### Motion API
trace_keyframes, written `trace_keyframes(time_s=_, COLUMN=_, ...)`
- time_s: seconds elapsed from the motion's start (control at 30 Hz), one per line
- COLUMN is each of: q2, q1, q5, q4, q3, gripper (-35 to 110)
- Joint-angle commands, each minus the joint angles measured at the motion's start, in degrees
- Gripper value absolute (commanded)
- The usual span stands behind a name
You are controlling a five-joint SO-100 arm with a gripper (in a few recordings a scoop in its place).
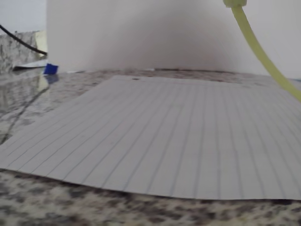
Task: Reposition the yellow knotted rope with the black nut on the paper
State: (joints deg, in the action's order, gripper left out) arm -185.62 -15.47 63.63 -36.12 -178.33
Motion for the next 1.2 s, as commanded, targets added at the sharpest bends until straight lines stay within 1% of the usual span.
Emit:
trace_keyframes(time_s=0.0, q2=-2.4, q1=-1.2, q5=-0.4, q4=1.0, q3=-0.4, gripper=4)
trace_keyframes(time_s=0.17, q2=-3.3, q1=-1.8, q5=0.4, q4=-1.8, q3=-1.6, gripper=57)
trace_keyframes(time_s=0.2, q2=-3.5, q1=-1.8, q5=0.5, q4=-2.3, q3=-1.8, gripper=62)
trace_keyframes(time_s=0.27, q2=-4.0, q1=-2.0, q5=0.5, q4=-2.4, q3=-1.9, gripper=68)
trace_keyframes(time_s=0.43, q2=-4.8, q1=-2.4, q5=0.4, q4=-1.3, q3=-2.3, gripper=68)
trace_keyframes(time_s=0.53, q2=-5.2, q1=-1.1, q5=0.0, q4=-0.5, q3=-2.5, gripper=64)
trace_keyframes(time_s=0.67, q2=-3.5, q1=4.4, q5=-0.2, q4=2.3, q3=-2.4, gripper=54)
trace_keyframes(time_s=0.8, q2=3.8, q1=10.6, q5=-0.2, q4=9.1, q3=-2.2, gripper=52)
trace_keyframes(time_s=0.87, q2=8.7, q1=13.3, q5=-0.2, q4=11.0, q3=-1.1, gripper=52)
trace_keyframes(time_s=1.0, q2=19.5, q1=17.1, q5=-0.2, q4=11.0, q3=4.1, gripper=52)
trace_keyframes(time_s=1.17, q2=33.3, q1=20.8, q5=-0.2, q4=8.0, q3=14.0, gripper=50)
